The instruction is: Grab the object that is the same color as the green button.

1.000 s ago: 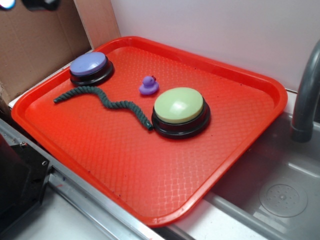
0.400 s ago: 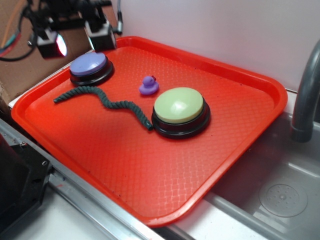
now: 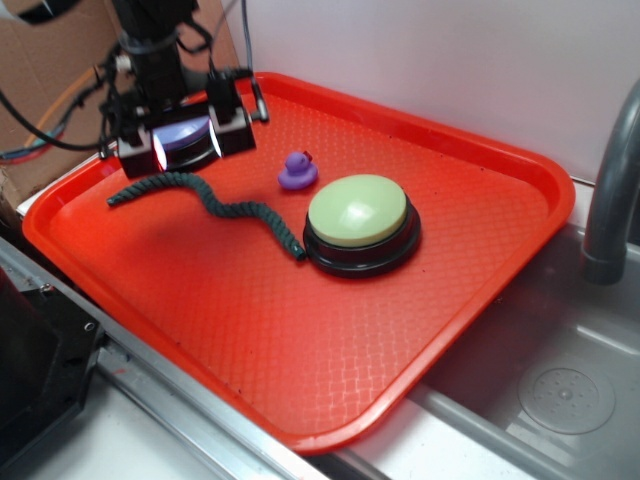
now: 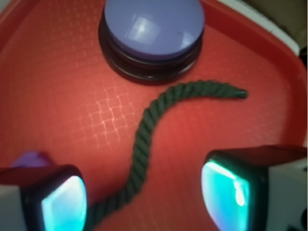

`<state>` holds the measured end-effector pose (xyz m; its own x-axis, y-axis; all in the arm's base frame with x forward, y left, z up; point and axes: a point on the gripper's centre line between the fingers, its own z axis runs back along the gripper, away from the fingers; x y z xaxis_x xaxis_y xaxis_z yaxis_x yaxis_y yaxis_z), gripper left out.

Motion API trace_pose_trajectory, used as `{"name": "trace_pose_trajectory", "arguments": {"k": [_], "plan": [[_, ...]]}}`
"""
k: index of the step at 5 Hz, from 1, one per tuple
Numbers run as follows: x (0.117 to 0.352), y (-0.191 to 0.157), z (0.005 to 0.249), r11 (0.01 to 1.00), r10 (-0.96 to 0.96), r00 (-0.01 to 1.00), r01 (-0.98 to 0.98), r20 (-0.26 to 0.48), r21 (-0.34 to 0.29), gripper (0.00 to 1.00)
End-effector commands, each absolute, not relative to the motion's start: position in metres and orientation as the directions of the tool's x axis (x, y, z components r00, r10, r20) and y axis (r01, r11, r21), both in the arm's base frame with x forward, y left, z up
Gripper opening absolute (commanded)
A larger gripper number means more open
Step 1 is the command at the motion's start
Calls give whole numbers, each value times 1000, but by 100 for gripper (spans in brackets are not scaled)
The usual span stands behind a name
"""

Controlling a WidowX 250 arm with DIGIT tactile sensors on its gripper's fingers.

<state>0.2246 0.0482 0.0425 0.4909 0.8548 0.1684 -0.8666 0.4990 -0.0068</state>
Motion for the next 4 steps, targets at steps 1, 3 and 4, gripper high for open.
{"name": "trace_pose_trajectory", "arguments": {"k": [1,3,4], "plan": [[226,69,20,402,905,384,-913,180,-73,100],[224,71,11,392,912,372,-913,171,-109,100],[225,72,7,414,904,395,-905,164,-102,0]]}}
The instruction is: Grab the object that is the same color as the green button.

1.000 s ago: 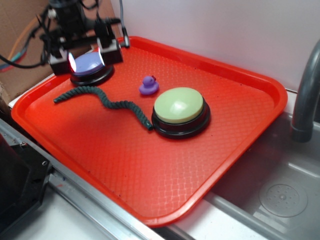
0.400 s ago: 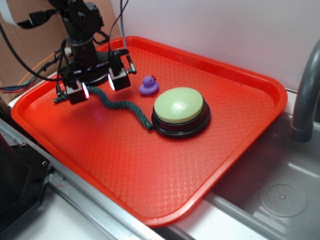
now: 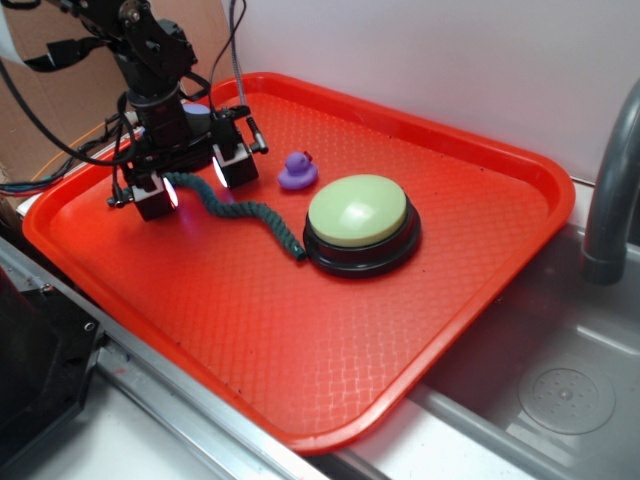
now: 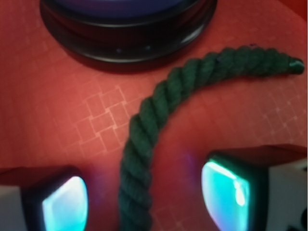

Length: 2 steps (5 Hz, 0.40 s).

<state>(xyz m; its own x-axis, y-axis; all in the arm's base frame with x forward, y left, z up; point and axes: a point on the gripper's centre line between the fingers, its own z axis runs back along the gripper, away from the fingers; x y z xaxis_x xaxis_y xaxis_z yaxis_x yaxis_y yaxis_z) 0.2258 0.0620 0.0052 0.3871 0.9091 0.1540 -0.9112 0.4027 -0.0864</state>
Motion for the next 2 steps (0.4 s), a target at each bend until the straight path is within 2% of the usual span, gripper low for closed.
{"name": "trace_pose_trajectory", "arguments": {"k": [1,2], "plan": [[226,73,4,401,912,385,-910,144,-105,0],[227,73,2,387,917,371,-917,148,-96,0]]}}
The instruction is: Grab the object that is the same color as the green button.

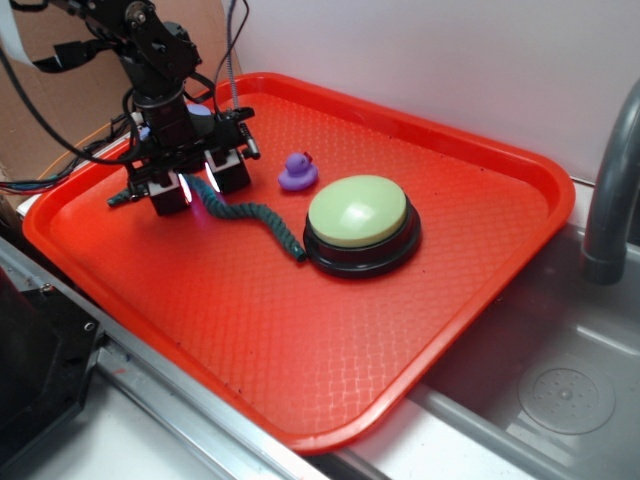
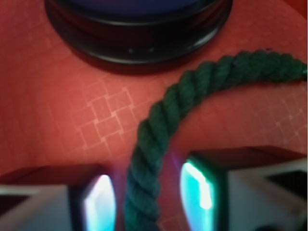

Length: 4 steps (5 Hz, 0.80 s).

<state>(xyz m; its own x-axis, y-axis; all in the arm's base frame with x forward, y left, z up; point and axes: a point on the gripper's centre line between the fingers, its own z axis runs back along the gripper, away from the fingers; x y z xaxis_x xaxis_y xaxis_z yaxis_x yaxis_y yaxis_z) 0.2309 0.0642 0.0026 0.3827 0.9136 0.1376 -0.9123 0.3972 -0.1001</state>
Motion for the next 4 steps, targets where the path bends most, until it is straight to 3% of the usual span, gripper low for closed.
{"name": "trace_pose_trajectory", "arguments": {"k": [1,3,4], "plan": [[230,73,17,413,903,398,-907,164,-75,0],[240,67,114,698,706,684,-716,185,-16,0],[242,47,149,852,520,847,-523,108,-3,0]]}}
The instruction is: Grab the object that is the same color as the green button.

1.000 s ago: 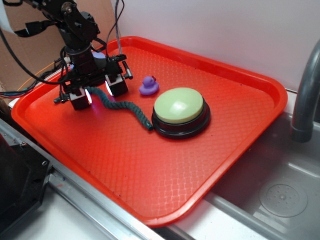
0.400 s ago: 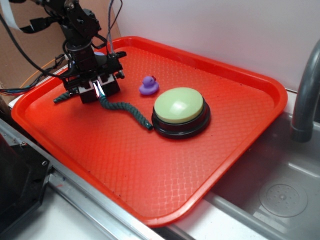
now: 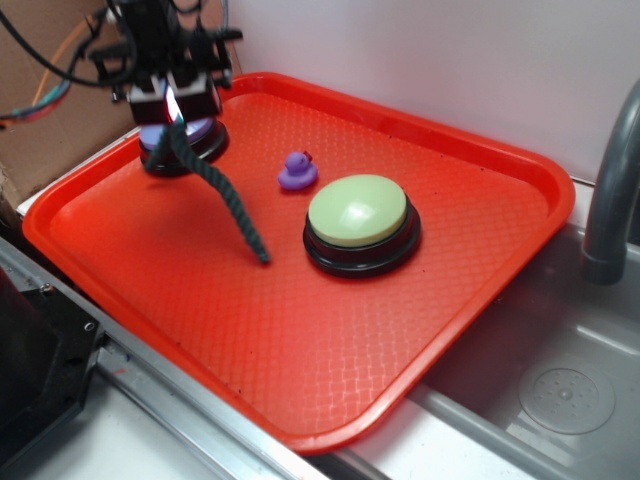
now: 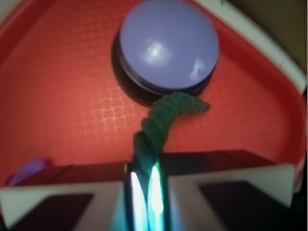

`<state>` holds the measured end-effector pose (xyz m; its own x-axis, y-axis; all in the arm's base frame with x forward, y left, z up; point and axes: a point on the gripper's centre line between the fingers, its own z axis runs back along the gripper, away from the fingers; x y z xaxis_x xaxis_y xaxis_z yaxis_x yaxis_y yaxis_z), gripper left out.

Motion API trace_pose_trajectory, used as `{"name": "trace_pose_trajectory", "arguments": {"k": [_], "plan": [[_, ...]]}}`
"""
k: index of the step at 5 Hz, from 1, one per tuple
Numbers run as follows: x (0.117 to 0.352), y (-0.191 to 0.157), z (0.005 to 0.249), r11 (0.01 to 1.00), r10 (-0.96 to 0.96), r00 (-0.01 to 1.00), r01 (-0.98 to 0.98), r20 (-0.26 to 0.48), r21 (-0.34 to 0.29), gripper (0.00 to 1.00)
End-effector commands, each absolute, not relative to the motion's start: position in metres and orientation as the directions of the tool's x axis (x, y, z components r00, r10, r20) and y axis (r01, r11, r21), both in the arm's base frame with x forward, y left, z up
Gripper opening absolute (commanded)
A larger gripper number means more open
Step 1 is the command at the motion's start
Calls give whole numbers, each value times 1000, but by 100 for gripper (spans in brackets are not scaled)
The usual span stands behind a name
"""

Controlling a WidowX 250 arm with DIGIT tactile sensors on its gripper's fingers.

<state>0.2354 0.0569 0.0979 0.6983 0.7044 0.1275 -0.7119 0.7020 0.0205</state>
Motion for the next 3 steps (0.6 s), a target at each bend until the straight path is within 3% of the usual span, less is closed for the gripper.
{"name": "trace_pose_trajectory", "arguments": {"k": [1,2,3], "plan": [[228,32,185,920,391,905,-388,169,-56,0],[214,31,198,927,369,912,-349,181,-135,0],[214,25,190,974,227,962,-222,149,-54,0]]}}
